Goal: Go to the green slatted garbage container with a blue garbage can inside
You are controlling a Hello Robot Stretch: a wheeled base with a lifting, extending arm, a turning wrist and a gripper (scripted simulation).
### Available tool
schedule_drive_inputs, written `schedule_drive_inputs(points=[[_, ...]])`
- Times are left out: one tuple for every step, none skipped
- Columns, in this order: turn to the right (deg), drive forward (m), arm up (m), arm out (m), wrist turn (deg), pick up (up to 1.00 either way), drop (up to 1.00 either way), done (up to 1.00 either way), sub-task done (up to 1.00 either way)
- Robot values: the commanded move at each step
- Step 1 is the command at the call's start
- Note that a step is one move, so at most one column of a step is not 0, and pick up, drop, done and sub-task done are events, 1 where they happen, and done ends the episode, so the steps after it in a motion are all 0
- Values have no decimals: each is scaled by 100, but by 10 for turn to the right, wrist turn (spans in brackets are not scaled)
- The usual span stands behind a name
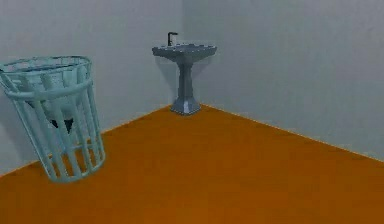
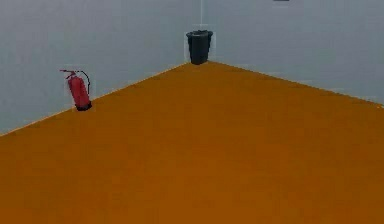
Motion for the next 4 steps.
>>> schedule_drive_inputs(points=[[330,0,0,0,0,0,0,0,0],[0,10,0,0,0,0,0,0,0],[-450,0,0,0,0,0,0,0,0],[-420,0,0,0,0,0,0,0,0]])
